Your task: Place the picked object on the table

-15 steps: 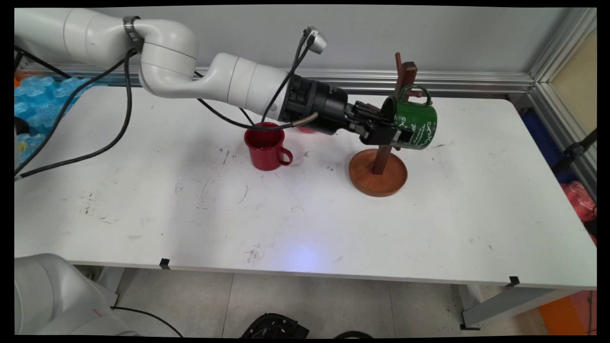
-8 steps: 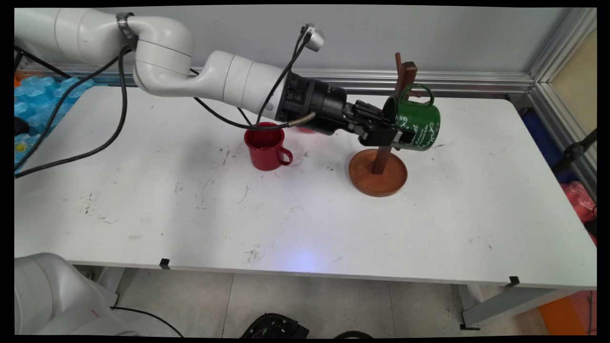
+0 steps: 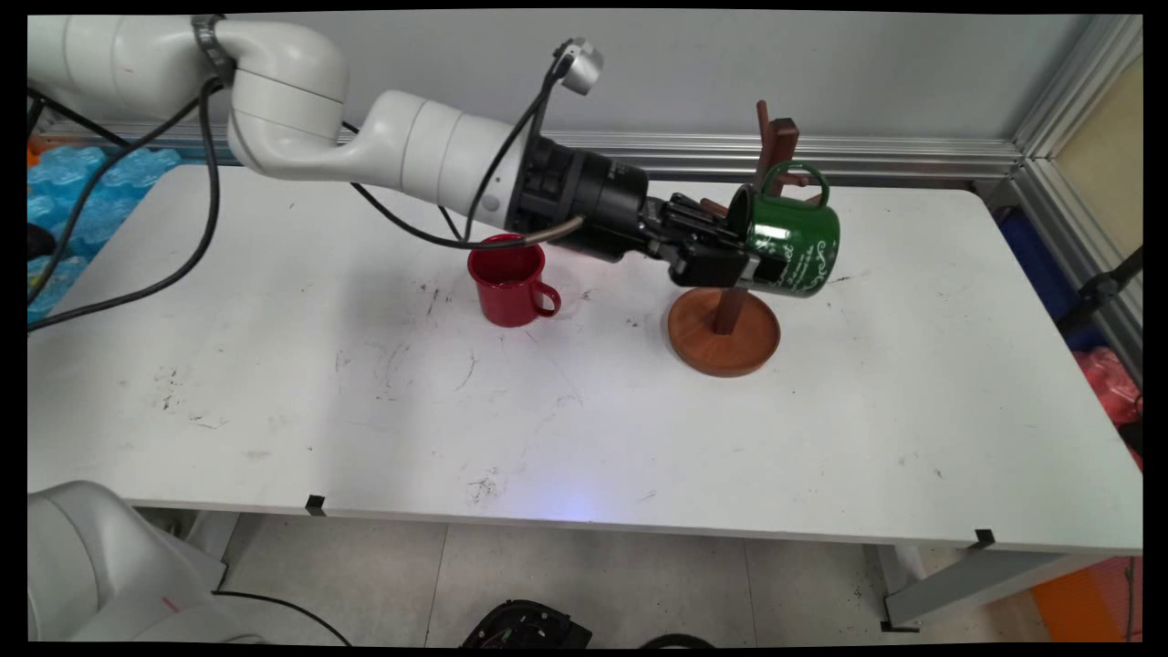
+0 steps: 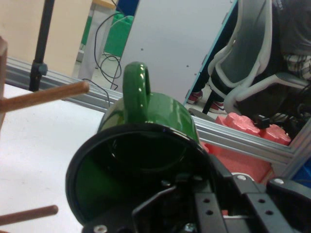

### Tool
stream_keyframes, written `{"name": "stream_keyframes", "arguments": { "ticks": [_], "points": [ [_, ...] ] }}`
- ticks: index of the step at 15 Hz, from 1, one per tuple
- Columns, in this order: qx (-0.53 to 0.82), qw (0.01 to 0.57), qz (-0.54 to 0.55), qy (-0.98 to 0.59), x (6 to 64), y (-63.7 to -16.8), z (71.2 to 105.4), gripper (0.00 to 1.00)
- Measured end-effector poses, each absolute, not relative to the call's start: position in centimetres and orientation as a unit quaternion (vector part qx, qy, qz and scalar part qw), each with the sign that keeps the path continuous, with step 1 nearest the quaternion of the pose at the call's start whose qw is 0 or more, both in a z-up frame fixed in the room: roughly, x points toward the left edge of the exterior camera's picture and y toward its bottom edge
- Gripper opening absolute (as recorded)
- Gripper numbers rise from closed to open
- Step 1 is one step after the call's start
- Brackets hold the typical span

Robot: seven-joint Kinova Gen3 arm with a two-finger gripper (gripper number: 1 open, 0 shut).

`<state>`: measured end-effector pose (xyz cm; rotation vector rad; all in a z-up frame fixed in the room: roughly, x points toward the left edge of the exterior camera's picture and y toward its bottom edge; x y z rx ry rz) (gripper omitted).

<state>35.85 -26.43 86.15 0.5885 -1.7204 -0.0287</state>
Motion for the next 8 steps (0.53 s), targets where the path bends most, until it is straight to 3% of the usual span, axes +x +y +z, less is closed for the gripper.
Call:
{"name": "stream_keyframes", "arguments": {
  "ticks": [8],
  "points": [
    [0.243, 0.603, -0.018, -0.759, 38.3, -25.0, 85.9, 0.0]
  ]
}}
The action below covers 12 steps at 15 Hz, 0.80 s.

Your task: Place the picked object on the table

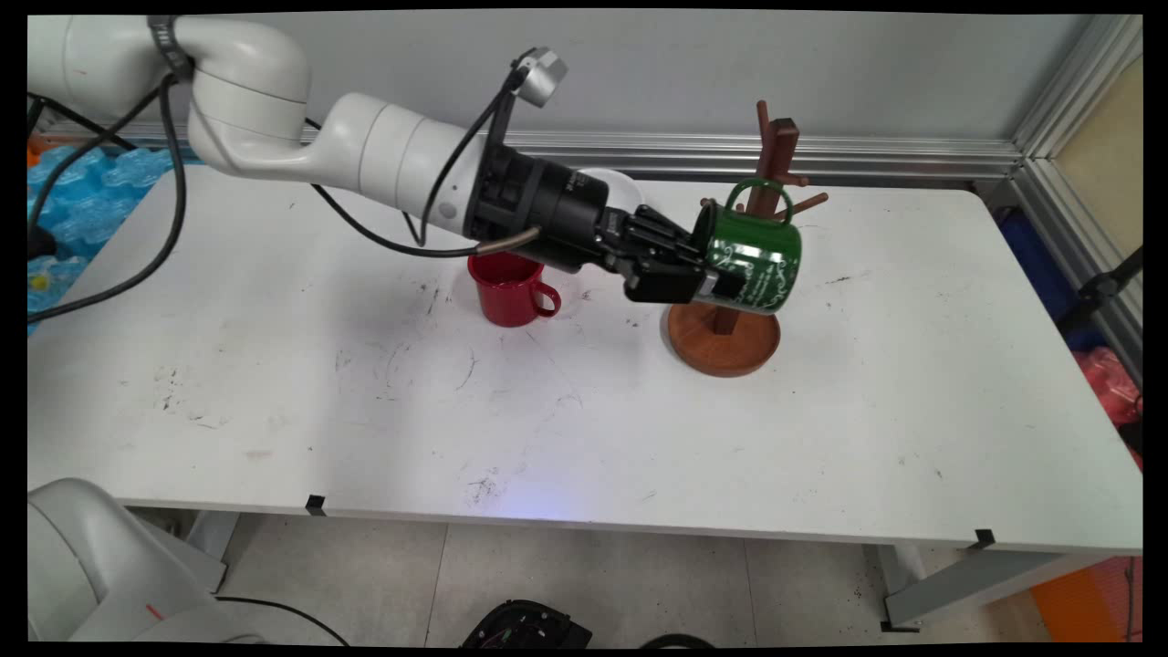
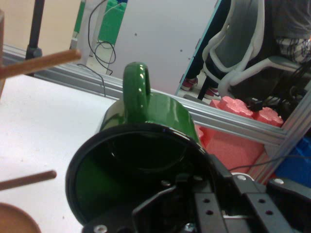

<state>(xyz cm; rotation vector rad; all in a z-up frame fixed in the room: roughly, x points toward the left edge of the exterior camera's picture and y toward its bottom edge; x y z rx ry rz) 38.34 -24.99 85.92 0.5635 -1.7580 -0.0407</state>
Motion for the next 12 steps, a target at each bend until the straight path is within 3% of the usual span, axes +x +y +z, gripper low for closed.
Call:
{"name": "stream_keyframes", "arguments": {
  "ticks": [12],
  "points": [
    [0.239, 0.574, -0.014, -0.783, 41.7, -24.2, 84.9, 0.0]
  ]
}}
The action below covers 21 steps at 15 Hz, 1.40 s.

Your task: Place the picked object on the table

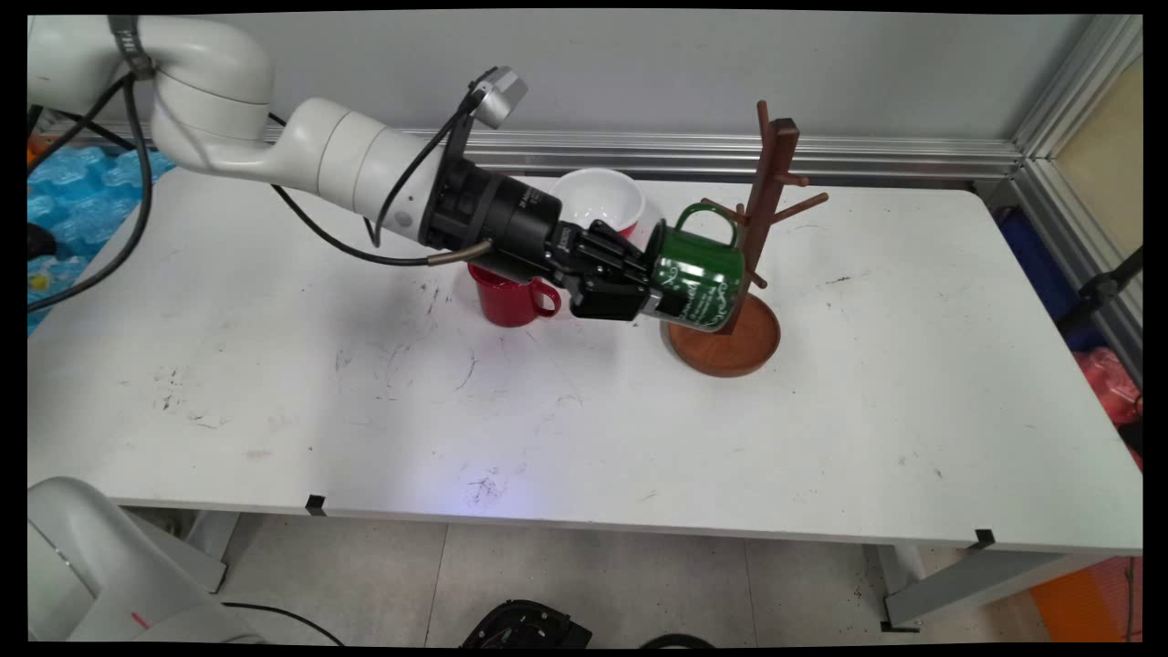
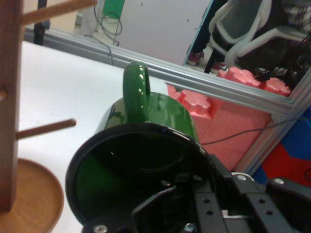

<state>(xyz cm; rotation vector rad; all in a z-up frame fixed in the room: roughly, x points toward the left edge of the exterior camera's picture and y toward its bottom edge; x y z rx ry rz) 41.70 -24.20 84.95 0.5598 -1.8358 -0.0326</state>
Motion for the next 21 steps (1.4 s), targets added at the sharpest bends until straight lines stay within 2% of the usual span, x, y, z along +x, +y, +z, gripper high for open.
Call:
{"name": "stream_keyframes", "arguments": {
  "ticks": [21],
  "points": [
    [0.265, 0.478, -0.013, -0.837, 47.1, -23.8, 83.7, 0.0]
  ]
}}
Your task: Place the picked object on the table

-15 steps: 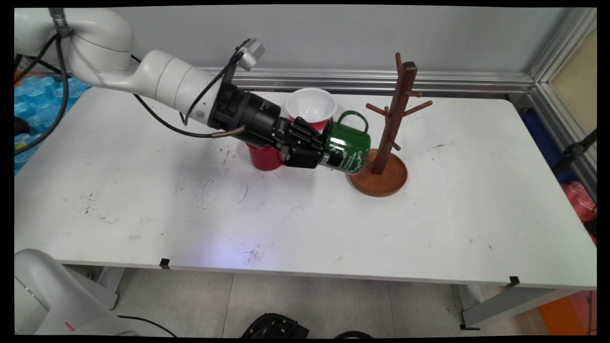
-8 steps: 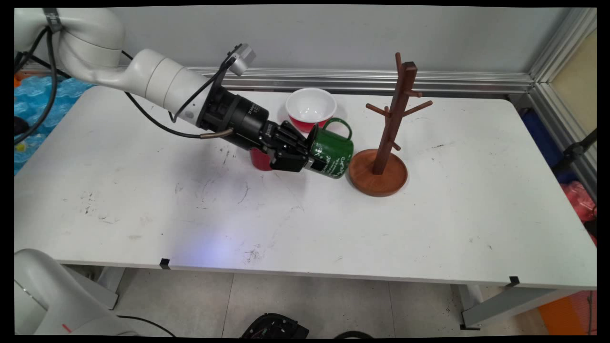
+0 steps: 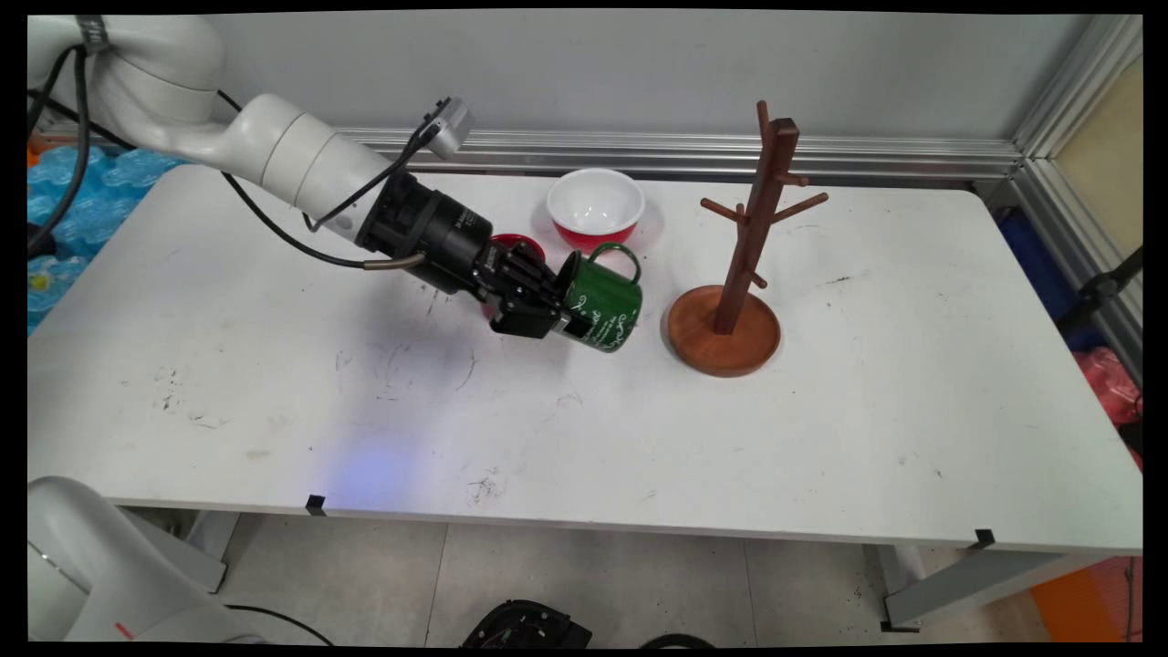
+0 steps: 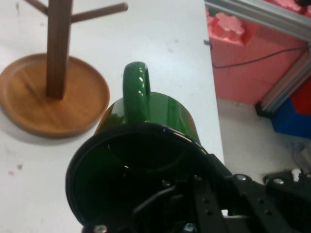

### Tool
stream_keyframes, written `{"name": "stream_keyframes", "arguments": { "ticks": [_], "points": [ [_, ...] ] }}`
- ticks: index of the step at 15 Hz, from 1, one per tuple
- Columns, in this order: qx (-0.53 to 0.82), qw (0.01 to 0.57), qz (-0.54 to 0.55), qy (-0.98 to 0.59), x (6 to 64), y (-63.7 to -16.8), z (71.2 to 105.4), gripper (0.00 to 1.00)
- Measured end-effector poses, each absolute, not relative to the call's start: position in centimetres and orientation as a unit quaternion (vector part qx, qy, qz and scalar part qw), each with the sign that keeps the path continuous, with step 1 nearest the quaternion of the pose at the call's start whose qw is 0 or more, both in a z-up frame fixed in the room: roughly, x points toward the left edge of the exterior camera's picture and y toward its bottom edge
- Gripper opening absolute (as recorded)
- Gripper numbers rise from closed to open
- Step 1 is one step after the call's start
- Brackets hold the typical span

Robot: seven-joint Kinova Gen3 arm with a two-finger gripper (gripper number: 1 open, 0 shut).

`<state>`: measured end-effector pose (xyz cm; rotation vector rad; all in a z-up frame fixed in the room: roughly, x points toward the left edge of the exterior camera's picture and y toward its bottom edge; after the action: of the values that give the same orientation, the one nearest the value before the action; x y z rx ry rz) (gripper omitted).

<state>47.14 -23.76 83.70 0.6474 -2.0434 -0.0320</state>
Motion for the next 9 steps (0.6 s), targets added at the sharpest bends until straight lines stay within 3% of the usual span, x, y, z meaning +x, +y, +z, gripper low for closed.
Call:
{"name": "stream_keyframes", "arguments": {
  "ticks": [9],
  "points": [
    [0.264, 0.434, -0.02, -0.861, 48.3, -23.3, 82.8, 0.0]
  ]
}}
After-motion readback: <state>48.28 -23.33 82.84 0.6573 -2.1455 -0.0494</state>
